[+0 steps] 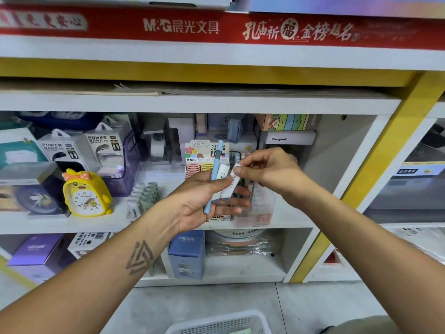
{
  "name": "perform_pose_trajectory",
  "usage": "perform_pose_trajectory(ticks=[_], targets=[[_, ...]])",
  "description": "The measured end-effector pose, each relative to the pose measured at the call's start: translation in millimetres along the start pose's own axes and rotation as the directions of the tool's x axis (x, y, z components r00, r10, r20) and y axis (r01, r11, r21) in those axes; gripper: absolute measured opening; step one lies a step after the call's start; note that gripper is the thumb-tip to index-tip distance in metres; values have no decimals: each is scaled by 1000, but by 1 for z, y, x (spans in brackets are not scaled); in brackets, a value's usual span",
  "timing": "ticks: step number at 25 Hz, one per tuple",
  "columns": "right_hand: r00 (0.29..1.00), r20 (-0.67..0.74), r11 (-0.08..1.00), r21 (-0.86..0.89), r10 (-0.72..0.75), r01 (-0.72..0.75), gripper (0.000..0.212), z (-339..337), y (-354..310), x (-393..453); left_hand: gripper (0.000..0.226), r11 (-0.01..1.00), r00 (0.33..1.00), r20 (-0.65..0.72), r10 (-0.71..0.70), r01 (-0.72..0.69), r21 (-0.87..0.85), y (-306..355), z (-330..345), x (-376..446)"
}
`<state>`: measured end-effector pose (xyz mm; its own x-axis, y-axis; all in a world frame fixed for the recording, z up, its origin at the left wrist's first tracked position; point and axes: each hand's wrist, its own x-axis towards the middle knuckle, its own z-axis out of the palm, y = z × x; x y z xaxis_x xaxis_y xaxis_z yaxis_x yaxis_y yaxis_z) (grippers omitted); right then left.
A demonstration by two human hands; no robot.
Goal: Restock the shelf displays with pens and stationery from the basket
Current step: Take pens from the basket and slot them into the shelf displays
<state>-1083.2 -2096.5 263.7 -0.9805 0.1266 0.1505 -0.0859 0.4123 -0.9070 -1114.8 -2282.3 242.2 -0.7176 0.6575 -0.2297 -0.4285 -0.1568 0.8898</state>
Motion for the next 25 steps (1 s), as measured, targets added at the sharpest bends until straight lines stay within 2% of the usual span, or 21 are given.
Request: perform_pose_trajectory(ticks=[2,4,7,10,13,15,19,23,25], targets=[[999,-9,988,151,46,-44,10,0,-2,4,25,999,1000,-14,-6,5,-53,2,-4,0],[997,13,953,293,78,-78,8,-1,-5,7,26,1000,995,-102,3,-6,-29,5,-10,0],[997,44,928,364,68,-79,11,2,-8,10,24,999,978,-211,-4,14,46,8,-19,-4],[997,70,939,341,22,-45,13,12,-10,12,23,1000,976,-219,-13,15,5,14,-27,-9],[993,109,967,254,-49,20,13,19,-12,16,21,999,963,-268,41,-39,16,20,-36,-14],[981,174,989,135,-80,56,12,24,-13,16,19,993,943,-313,114,-96,73,23,-43,-17],[968,240,997,-1,-78,81,13,45,-20,13,21,941,893,-369,258,-146,306,31,-56,-24],[953,268,985,-62,-138,160,15,59,-30,13,20,927,897,-351,267,-140,348,36,-62,-31],[939,327,988,-75,-105,136,20,67,-35,14,19,928,907,-336,254,-130,350,36,-64,-35]])
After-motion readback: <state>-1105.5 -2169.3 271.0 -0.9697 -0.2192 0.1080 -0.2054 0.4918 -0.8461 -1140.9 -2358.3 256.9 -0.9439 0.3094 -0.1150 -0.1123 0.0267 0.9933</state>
